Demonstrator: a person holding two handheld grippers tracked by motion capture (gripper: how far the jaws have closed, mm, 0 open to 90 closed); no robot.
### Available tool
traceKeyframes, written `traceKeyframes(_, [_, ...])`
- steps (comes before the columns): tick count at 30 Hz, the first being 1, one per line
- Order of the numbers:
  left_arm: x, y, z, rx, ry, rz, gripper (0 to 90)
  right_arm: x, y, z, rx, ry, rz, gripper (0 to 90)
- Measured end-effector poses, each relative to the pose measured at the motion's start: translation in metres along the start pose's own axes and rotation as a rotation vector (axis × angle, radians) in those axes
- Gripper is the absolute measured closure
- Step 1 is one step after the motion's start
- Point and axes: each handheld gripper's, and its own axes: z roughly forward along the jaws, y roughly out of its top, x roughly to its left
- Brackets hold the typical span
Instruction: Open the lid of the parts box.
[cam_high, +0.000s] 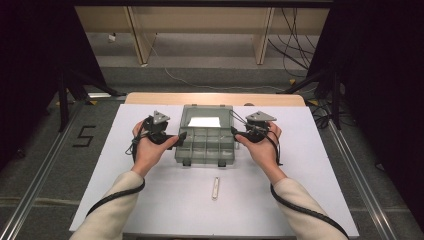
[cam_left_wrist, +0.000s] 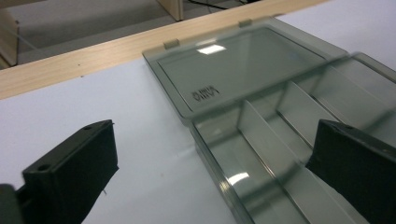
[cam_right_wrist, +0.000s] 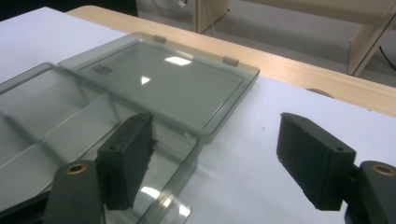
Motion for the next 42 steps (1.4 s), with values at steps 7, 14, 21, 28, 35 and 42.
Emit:
traceKeyframes(7, [-0.01,-0.025,-0.031,-0.019,-0.053,0.017,0.0,0.012,-0.011,-0.03,0.005,0.071,-0.028,24.5])
traceKeyframes(14, [-0.018,-0.043,-0.062,-0.043,-0.098,0.033,0.0,0.024,-0.027,-0.062,-0.005,0.139,-0.05,21.7])
traceKeyframes(21, [-0.021,-0.059,-0.082,-0.048,-0.116,0.027,0.0,0.025,-0.047,-0.091,-0.009,0.163,-0.054,21.4])
traceKeyframes(28, [-0.021,-0.059,-0.083,-0.054,-0.106,0.033,0.0,0.021,-0.059,-0.11,-0.02,0.143,-0.039,22.2])
traceKeyframes(35, [-0.019,-0.06,-0.081,-0.058,-0.097,0.035,0.0,0.016,-0.063,-0.117,-0.035,0.126,-0.023,22.2])
traceKeyframes(42, [-0.019,-0.059,-0.08,-0.062,-0.089,0.036,0.0,0.015,-0.063,-0.12,-0.017,0.125,-0.016,22.3])
